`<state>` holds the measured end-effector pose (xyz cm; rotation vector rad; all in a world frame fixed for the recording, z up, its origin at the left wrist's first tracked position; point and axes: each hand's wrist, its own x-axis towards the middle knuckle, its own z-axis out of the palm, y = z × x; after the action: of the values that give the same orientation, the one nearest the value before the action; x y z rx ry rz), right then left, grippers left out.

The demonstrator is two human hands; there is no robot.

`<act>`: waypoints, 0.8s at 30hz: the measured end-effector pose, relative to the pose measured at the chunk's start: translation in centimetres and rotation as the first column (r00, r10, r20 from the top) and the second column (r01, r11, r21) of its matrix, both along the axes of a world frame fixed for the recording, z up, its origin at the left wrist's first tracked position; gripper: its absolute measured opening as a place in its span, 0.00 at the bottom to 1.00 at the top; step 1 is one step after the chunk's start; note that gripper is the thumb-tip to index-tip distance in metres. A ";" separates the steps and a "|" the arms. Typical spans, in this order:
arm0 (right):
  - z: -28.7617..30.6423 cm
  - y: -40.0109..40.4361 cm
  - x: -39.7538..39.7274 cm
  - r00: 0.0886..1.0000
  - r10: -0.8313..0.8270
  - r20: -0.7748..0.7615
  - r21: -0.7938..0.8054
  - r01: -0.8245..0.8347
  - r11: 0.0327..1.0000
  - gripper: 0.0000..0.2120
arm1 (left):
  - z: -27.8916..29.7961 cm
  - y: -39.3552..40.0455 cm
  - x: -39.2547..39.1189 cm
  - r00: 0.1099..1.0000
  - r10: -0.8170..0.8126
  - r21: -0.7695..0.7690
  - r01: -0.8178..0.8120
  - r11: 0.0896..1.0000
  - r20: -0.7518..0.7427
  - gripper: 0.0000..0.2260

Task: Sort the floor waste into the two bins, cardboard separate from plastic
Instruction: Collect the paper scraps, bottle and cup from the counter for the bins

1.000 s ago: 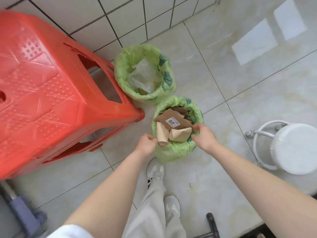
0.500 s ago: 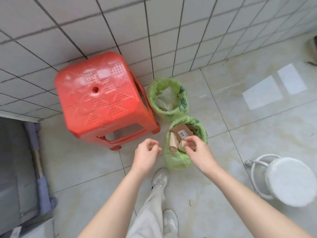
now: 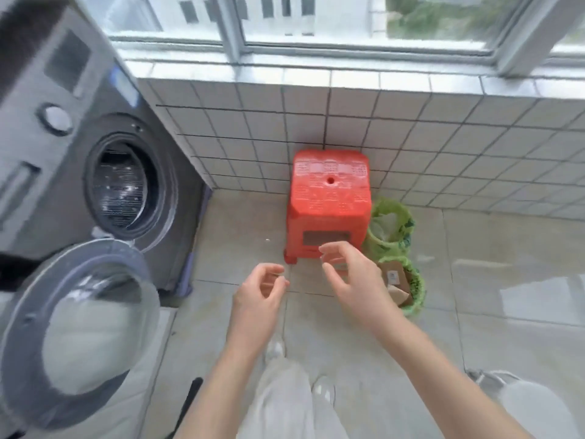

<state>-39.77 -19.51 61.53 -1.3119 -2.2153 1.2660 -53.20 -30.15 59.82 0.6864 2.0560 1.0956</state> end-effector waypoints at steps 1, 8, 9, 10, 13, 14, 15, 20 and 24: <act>1.3 -1.1 -1.7 0.999 0.039 -0.010 0.016 -0.039 0.999 0.11 | 1.5 -1.7 -1.5 0.999 0.046 0.019 -0.046 0.999 -0.019 0.06; 8.7 -9.9 -15.4 0.942 0.327 -0.072 0.102 -0.320 0.942 0.11 | 9.7 -14.2 -12.7 0.911 0.354 0.096 -0.341 0.935 -0.210 0.07; 9.5 -11.2 -17.5 0.926 0.369 -0.078 0.117 -0.359 0.926 0.12 | 10.6 -16.0 -14.2 0.887 0.402 0.110 -0.387 0.916 -0.227 0.07; 10.2 -12.5 -19.7 0.908 0.412 -0.080 0.137 -0.399 0.906 0.12 | 11.4 -17.8 -15.6 0.861 0.449 0.121 -0.432 0.894 -0.240 0.07; 12.0 -16.8 -26.0 0.853 0.515 -0.085 0.170 -0.497 0.851 0.13 | 13.4 -23.1 -20.1 0.796 0.536 0.147 -0.516 0.844 -0.281 0.07; 12.5 -18.3 -28.0 0.836 0.541 -0.095 0.166 -0.523 0.836 0.13 | 14.1 -24.8 -21.6 0.780 0.548 0.149 -0.529 0.835 -0.301 0.07; 13.0 -19.7 -29.9 0.820 0.563 -0.108 0.162 -0.544 0.823 0.13 | 14.7 -26.4 -23.1 0.765 0.558 0.154 -0.540 0.828 -0.322 0.07; 15.6 -26.5 -38.9 0.760 0.618 -0.201 0.155 -0.598 0.786 0.14 | 17.8 -33.4 -30.3 0.691 0.609 0.175 -0.593 0.786 -0.391 0.05; 17.3 -30.1 -44.4 0.720 0.647 -0.252 0.143 -0.634 0.760 0.15 | 19.6 -37.3 -35.5 0.588 0.692 0.239 -0.664 0.709 -0.418 0.08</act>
<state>-84.13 -49.64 78.79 -0.2649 -2.5369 1.4808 -88.74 -67.45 79.40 0.1569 2.8675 1.5183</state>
